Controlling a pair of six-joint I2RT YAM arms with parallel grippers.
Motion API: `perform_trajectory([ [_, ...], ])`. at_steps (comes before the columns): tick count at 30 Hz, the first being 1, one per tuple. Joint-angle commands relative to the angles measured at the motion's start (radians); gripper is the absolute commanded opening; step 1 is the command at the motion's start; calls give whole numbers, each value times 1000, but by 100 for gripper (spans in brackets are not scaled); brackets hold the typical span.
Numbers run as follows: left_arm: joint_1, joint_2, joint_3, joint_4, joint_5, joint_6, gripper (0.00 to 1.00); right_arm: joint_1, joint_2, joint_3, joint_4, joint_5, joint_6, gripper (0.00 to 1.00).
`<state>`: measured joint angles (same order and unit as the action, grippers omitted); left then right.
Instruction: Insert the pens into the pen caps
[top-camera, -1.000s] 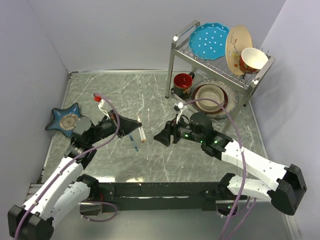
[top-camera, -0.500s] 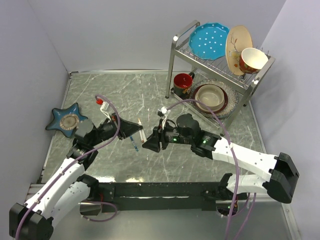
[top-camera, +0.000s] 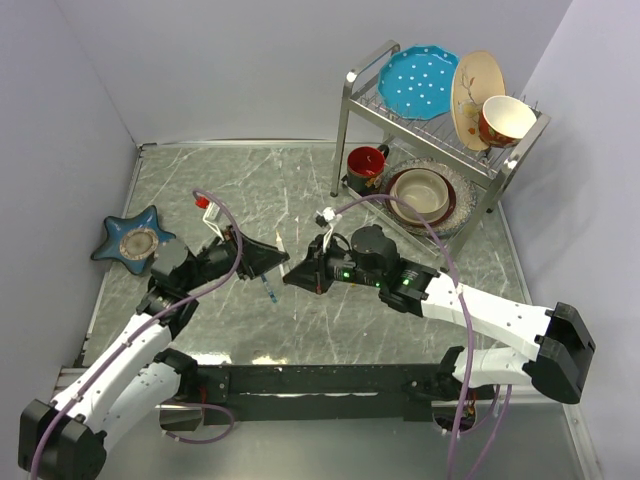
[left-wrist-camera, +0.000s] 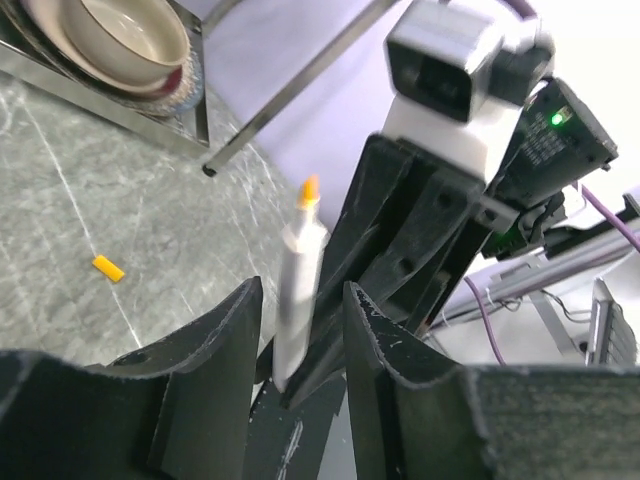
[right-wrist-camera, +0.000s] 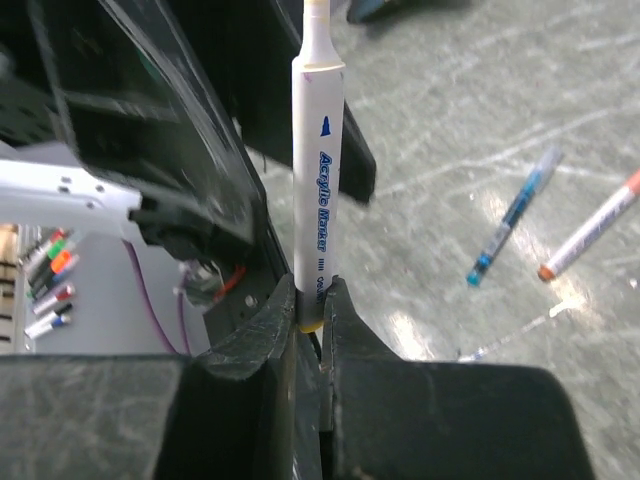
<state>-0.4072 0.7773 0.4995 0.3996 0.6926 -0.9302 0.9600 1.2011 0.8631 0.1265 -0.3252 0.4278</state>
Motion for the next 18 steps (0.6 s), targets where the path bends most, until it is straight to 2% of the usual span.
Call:
perform_trajectory([
  [1, -8, 40, -27, 157, 76, -48, 41, 6, -15, 2, 128, 14, 54, 0],
  [5, -16, 42, -33, 166, 53, -33, 39, 5, -6, -10, 165, 11, 83, 0],
  [7, -19, 31, -36, 176, 35, -22, 35, 6, -3, -18, 174, 9, 97, 0],
  [10, -19, 16, -49, 206, 24, -16, 20, 8, -3, -27, 185, 24, 111, 0],
  [11, -21, 13, -58, 225, 28, -16, 8, 8, -2, -29, 188, 29, 120, 0],
  [12, -21, 14, -61, 232, 30, -16, 2, 8, -3, -27, 185, 34, 126, 2],
  [14, -21, 8, -59, 222, 22, -1, 1, 8, -8, -24, 156, 58, 141, 11],
  [15, -22, 1, -61, 214, 16, 8, 1, 9, -12, -24, 141, 73, 144, 26],
  [18, -21, -38, -46, 115, -51, 76, 1, 6, -60, -62, 81, 126, 141, 43],
])
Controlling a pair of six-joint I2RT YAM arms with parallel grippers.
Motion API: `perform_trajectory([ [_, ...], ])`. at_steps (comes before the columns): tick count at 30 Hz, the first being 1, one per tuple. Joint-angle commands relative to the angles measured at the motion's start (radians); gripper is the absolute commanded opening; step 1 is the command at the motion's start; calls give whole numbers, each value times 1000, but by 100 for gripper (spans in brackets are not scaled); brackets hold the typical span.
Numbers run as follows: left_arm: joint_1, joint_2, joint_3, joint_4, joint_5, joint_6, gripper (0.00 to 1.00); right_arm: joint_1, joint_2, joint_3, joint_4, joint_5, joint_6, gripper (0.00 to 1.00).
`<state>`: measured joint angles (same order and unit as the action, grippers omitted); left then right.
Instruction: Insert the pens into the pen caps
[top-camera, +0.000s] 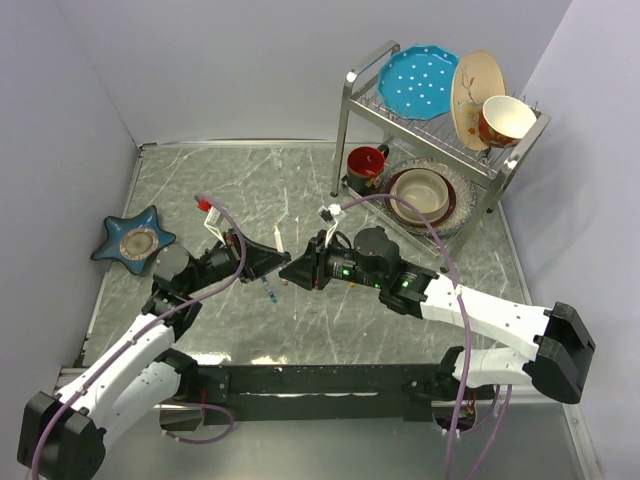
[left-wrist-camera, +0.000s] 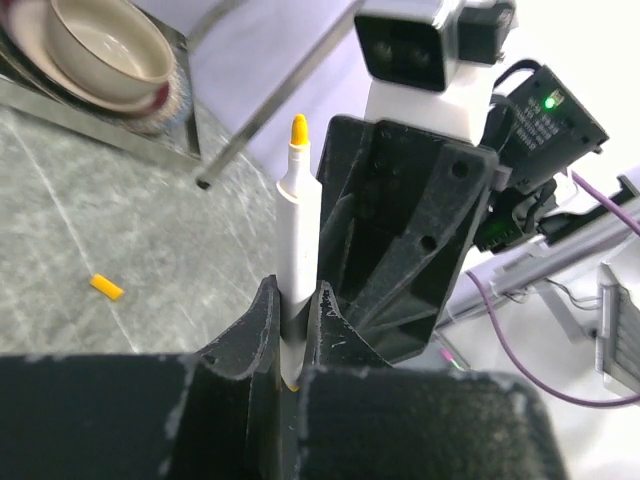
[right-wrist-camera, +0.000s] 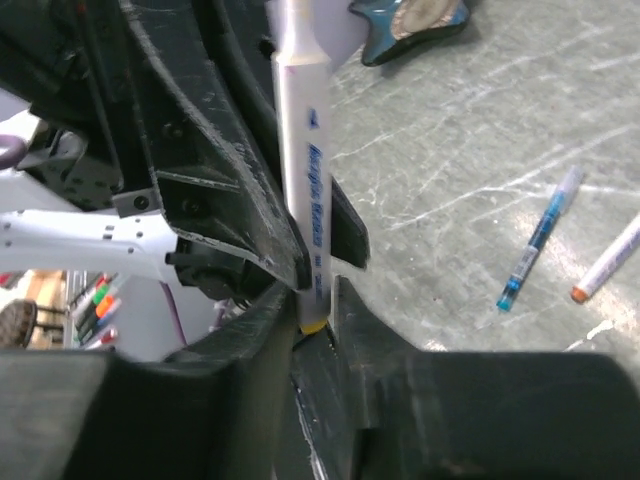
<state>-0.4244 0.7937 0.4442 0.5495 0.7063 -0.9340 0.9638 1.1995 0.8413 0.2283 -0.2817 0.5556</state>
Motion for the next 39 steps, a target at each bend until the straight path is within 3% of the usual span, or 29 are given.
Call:
perform_trajectory([
  [1, -4, -65, 16, -57, -77, 116, 1, 4, -76, -54, -38, 96, 12, 44],
  [6, -2, -96, 65, -149, -71, 182, 1, -2, -189, -120, -220, 313, -14, 48],
  [10, -1, -68, 105, -181, -16, 181, 1, -33, -128, -62, -490, 490, -23, 48],
  [13, -1, -44, 129, -203, 45, 211, 1, -89, -45, -31, -593, 568, -29, 48],
  [20, 3, -54, 166, -280, 56, 281, 1, -230, 135, -10, -590, 471, -78, 47],
  [25, 4, -50, 146, -300, 58, 317, 1, -260, 257, 53, -584, 449, -126, 45],
  [29, 4, 14, 163, -270, 215, 343, 1, -269, 333, 105, -578, 420, -143, 45],
  [34, 4, 68, 203, -341, 265, 389, 2, -269, 411, 142, -601, 446, -145, 43],
  [39, 3, 41, 221, -440, 149, 437, 1, -270, 455, 145, -607, 454, -146, 41],
])
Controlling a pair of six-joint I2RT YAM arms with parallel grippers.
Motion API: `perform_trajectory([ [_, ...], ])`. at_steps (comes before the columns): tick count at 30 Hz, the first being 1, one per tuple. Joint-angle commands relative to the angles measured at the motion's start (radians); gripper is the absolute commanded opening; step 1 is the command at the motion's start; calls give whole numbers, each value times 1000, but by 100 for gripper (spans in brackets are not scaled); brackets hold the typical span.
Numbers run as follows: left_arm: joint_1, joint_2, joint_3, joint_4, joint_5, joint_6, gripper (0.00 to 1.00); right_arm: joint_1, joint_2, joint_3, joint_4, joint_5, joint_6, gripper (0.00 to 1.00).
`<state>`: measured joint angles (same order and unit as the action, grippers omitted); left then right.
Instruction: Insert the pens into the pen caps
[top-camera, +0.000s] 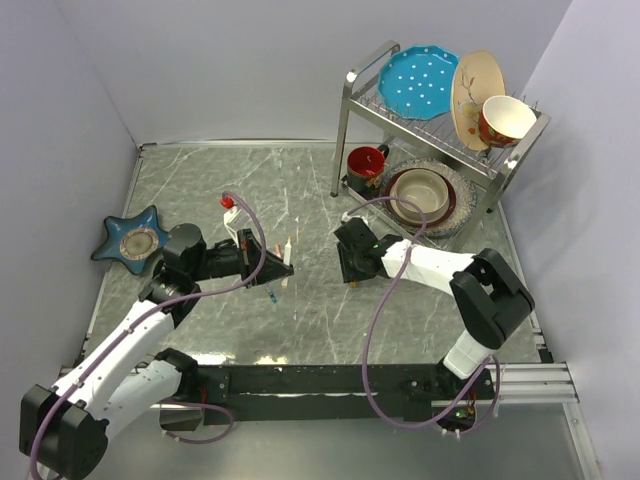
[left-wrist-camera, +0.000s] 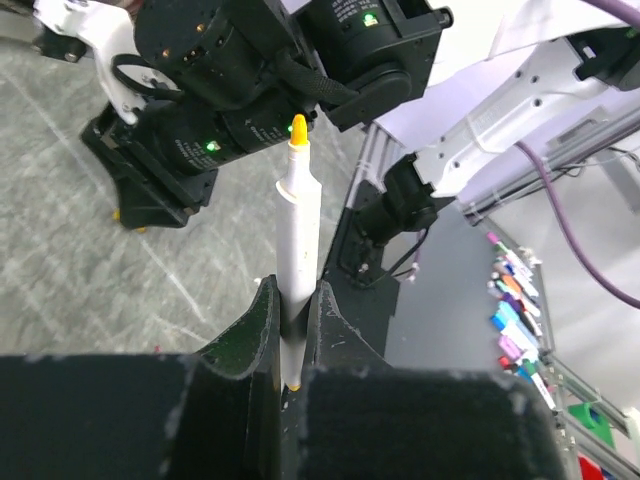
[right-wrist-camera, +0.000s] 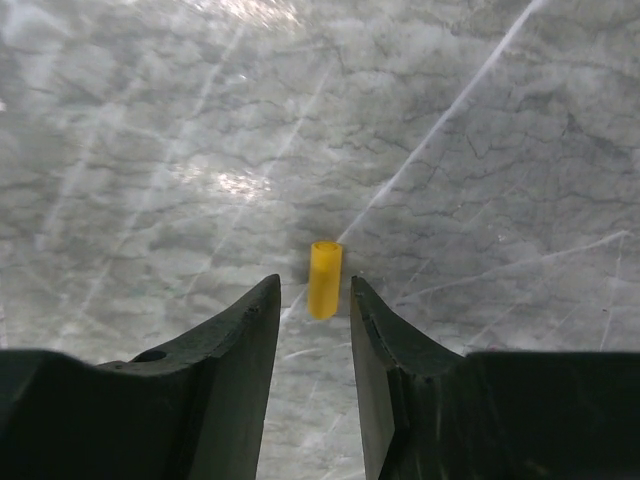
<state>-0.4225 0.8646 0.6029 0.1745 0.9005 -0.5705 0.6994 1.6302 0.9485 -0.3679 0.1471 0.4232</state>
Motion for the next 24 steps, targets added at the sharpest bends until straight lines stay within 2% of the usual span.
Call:
perform_trajectory([
  [1, 1, -42, 66, -76, -54, 86, 1, -5, 33, 36, -11, 22, -14, 41],
  [8, 1, -91, 67, -124, -101, 133, 1, -9, 85, 30, -9, 25, -18, 38],
  [15, 1, -90, 64, -133, -87, 149, 1, -5, 132, 45, -25, 51, -15, 32],
  [24, -18, -98, -61, 91, -118, -57, 1, 20, 152, 36, -16, 63, -8, 10],
])
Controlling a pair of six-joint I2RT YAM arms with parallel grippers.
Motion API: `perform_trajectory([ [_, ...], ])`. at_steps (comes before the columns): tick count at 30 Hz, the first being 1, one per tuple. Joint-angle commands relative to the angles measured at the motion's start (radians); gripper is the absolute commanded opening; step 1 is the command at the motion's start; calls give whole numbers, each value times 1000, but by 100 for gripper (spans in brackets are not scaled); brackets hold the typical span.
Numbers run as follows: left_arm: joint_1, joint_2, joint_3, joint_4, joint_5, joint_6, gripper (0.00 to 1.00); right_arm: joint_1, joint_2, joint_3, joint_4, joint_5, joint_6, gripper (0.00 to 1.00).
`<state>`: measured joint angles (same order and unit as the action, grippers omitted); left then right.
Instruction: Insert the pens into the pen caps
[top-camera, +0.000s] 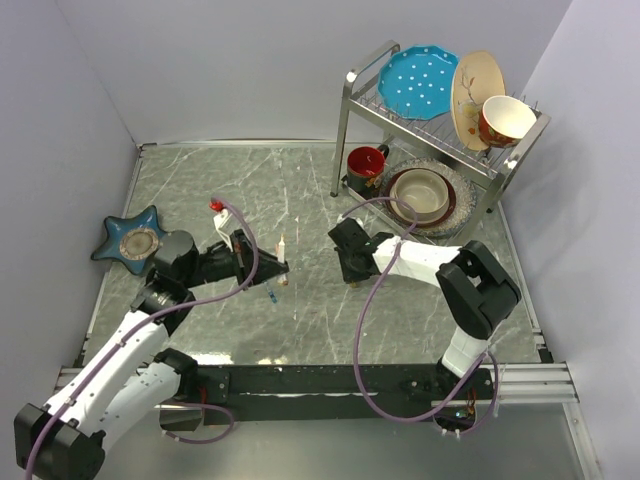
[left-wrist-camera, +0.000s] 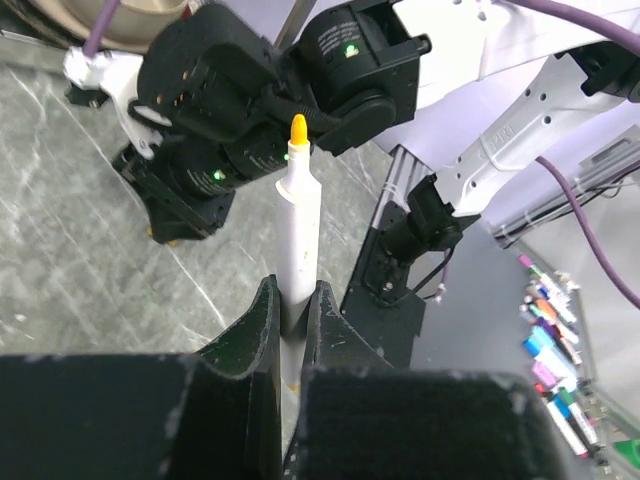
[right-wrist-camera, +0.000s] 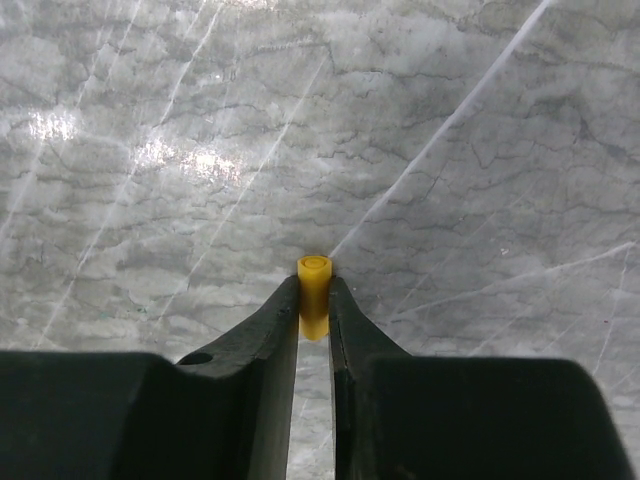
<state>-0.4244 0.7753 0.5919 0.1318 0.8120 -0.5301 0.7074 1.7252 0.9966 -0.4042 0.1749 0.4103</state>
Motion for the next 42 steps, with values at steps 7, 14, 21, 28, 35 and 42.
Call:
perform_trajectory([
  [7, -155, 50, -110, 216, -122, -160, 1, 17, -44, -75, 60, 17, 39, 0],
  [14, -212, 107, -220, 380, -174, -251, 1, 21, -183, -153, 186, -57, 116, 0],
  [21, -266, 150, -306, 491, -254, -329, 1, 32, -367, -210, 269, -87, 222, 0],
  [28, -309, 209, -337, 611, -287, -398, 1, 61, -545, -233, 372, -108, 321, 0],
  [35, -336, 297, -325, 687, -303, -438, 1, 107, -627, -223, 401, -57, 390, 0],
  [42, -349, 354, -308, 778, -284, -504, 1, 158, -679, -240, 478, -20, 409, 0],
])
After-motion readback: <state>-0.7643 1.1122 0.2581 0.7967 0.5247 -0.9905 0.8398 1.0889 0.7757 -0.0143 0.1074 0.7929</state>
